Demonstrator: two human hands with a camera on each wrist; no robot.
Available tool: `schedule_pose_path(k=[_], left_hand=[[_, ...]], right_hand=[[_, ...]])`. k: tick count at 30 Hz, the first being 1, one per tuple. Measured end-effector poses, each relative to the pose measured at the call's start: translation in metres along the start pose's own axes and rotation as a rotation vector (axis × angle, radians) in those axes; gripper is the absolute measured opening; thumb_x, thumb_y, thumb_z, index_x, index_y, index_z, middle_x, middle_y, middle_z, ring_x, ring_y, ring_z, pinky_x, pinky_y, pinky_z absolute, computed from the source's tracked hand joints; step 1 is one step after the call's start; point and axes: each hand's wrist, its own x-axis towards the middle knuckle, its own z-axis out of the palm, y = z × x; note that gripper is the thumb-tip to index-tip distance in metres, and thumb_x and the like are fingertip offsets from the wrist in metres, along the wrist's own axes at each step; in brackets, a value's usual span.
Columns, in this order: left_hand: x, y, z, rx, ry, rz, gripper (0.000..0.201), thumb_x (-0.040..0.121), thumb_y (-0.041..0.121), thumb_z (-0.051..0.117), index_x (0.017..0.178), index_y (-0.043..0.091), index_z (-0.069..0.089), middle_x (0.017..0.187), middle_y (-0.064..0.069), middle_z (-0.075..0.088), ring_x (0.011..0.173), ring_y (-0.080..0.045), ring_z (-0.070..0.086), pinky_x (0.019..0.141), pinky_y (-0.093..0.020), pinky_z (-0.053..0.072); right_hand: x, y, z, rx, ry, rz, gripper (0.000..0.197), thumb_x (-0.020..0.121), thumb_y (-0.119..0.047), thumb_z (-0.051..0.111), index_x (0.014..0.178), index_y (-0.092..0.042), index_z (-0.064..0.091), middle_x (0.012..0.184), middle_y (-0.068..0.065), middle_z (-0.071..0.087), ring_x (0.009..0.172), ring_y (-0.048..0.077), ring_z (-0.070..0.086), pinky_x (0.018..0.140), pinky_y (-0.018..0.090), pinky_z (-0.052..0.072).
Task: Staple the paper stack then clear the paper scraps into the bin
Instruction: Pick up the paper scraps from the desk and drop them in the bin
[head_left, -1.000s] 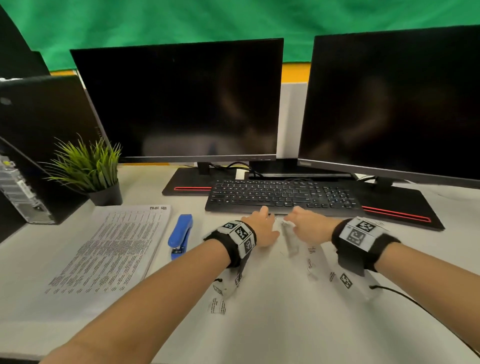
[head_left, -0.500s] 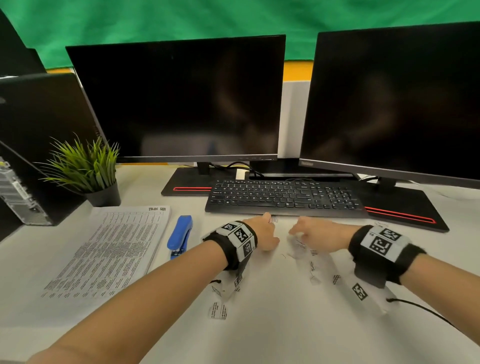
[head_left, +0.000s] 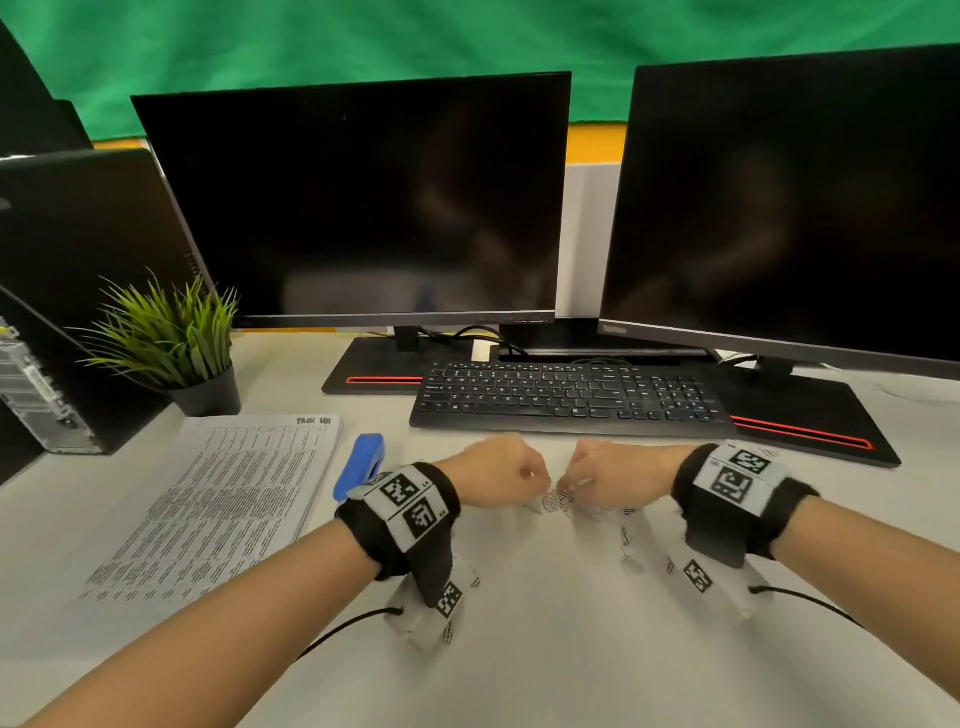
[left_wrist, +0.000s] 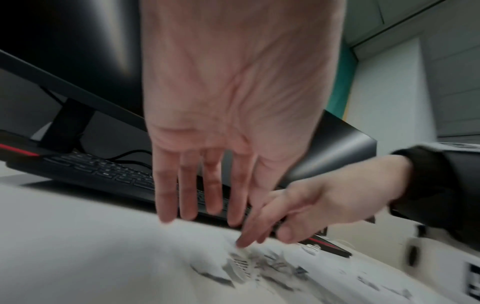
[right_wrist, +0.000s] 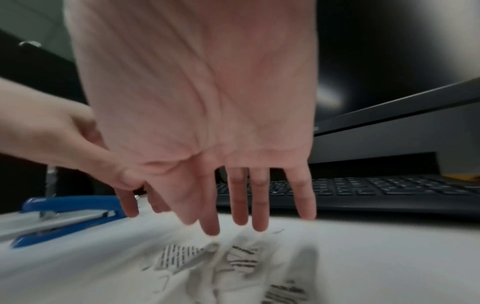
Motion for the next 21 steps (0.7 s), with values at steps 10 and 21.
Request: schedule_pose_path(k=[10, 21], left_hand=[[0.045, -0.066, -0.037, 0.226, 0.092, -0.682, 0.048, 0.103, 0.018, 0.030, 0.148, 0.004, 0.026, 0.156, -0.015, 0.023, 0.144, -0.033, 0.023, 0.118, -0.043, 0.019], [0.042, -0.118, -0.072, 0.126, 0.142, -0.561, 0.046, 0.095, 0.035, 0.051, 0.124, 0.000, 0.057, 0.128, -0.017, 0.060, 0.120, -0.031, 0.056, 0.102, -0.032, 0.041]], right_hand=[[-0.023, 0.062, 0.004, 0.093, 0.211, 0.323, 0.042, 0.096, -0.014, 0.033, 0.135, -0.022, 0.045, 0.125, 0.007, 0.042, 0.119, 0.029, 0.049, 0.103, 0.040, 0.040], [-0.028, 0.077, 0.012, 0.208, 0.286, 0.252, 0.036, 0.098, -0.016, 0.037, 0.130, -0.018, 0.053, 0.111, 0.003, 0.042, 0.096, 0.017, 0.046, 0.094, 0.026, 0.039]])
